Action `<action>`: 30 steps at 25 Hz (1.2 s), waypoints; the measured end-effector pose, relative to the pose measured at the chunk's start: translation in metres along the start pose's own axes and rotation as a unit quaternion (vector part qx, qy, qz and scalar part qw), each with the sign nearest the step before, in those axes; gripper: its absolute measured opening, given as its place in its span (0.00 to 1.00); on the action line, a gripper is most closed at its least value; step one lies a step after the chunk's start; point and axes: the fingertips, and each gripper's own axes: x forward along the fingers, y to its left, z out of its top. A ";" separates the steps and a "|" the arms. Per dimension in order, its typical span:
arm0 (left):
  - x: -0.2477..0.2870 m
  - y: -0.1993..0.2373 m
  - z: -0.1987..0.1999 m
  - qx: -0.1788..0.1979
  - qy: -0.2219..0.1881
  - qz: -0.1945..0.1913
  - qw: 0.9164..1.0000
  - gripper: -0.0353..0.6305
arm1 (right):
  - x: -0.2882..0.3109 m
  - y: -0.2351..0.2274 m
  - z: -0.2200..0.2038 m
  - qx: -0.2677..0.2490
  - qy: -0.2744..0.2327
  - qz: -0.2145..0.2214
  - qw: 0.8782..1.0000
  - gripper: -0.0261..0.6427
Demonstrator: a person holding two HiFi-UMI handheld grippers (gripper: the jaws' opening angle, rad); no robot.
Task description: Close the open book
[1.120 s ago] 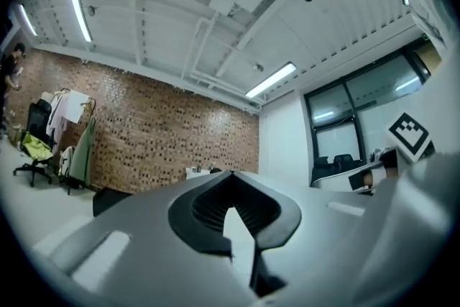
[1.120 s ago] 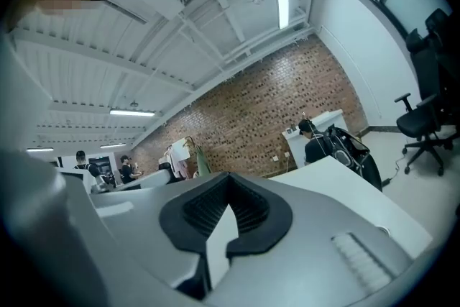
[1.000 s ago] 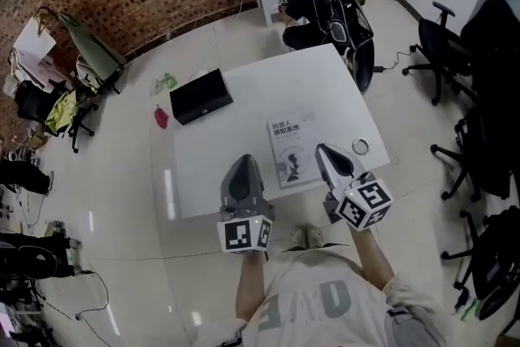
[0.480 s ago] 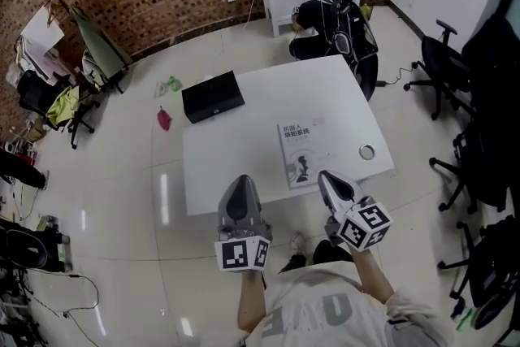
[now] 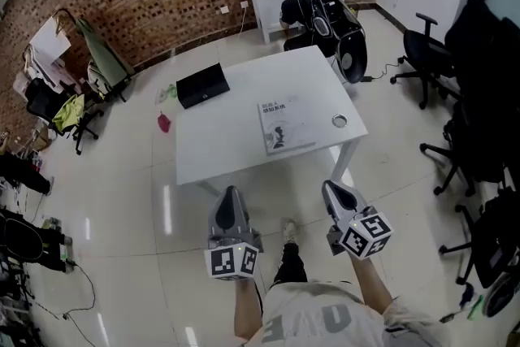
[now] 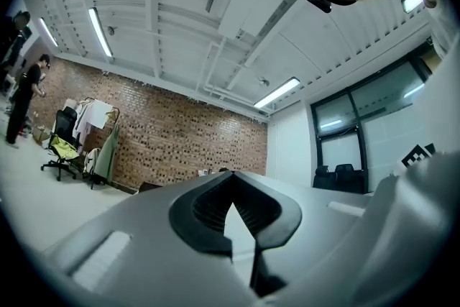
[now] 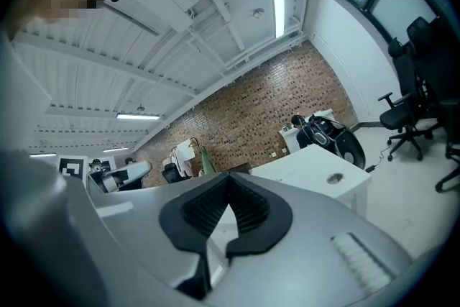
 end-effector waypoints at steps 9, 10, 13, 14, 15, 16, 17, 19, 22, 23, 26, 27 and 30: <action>-0.120 -0.088 0.021 0.004 0.005 -0.018 1.000 0.07 | -0.136 0.050 -0.008 -0.004 -0.003 0.011 1.000 0.04; -0.129 -0.094 0.030 0.013 0.003 -0.020 1.000 0.07 | -0.145 0.059 -0.008 -0.004 -0.004 0.016 1.000 0.04; -0.153 -0.097 0.049 0.030 -0.008 -0.021 0.999 0.07 | -0.160 0.089 -0.013 -0.006 -0.007 0.030 0.999 0.04; -0.161 -0.094 0.050 0.027 -0.013 -0.021 0.999 0.07 | -0.164 0.099 -0.017 -0.006 -0.005 0.033 0.999 0.04; -0.170 -0.091 0.050 0.021 -0.015 -0.019 0.999 0.07 | -0.167 0.108 -0.022 -0.005 -0.001 0.035 0.999 0.04; -0.179 -0.088 0.051 0.014 -0.015 -0.016 1.000 0.07 | -0.171 0.117 -0.026 -0.005 0.005 0.037 0.999 0.04; -0.188 -0.085 0.052 0.007 -0.016 -0.012 1.000 0.07 | -0.175 0.127 -0.030 -0.009 0.009 0.041 0.999 0.04; -0.202 -0.081 0.056 -0.001 -0.018 -0.008 1.000 0.07 | -0.179 0.143 -0.036 -0.025 0.014 0.045 0.999 0.04; -0.214 -0.076 0.055 -0.007 -0.016 -0.010 1.000 0.07 | -0.180 0.154 -0.043 -0.040 0.019 0.037 0.998 0.04; -0.217 -0.075 0.054 -0.011 -0.016 -0.009 1.000 0.07 | -0.181 0.156 -0.045 -0.043 0.022 0.036 0.998 0.04; -0.221 -0.073 0.048 -0.011 -0.010 -0.005 1.000 0.07 | -0.183 0.159 -0.050 -0.045 0.023 0.035 0.998 0.04; -0.223 -0.073 0.046 -0.009 -0.006 -0.006 1.000 0.07 | -0.185 0.160 -0.051 -0.044 0.022 0.034 0.998 0.04; -0.223 -0.075 0.047 -0.008 -0.006 -0.013 1.000 0.07 | -0.190 0.162 -0.049 -0.049 0.017 0.030 0.998 0.04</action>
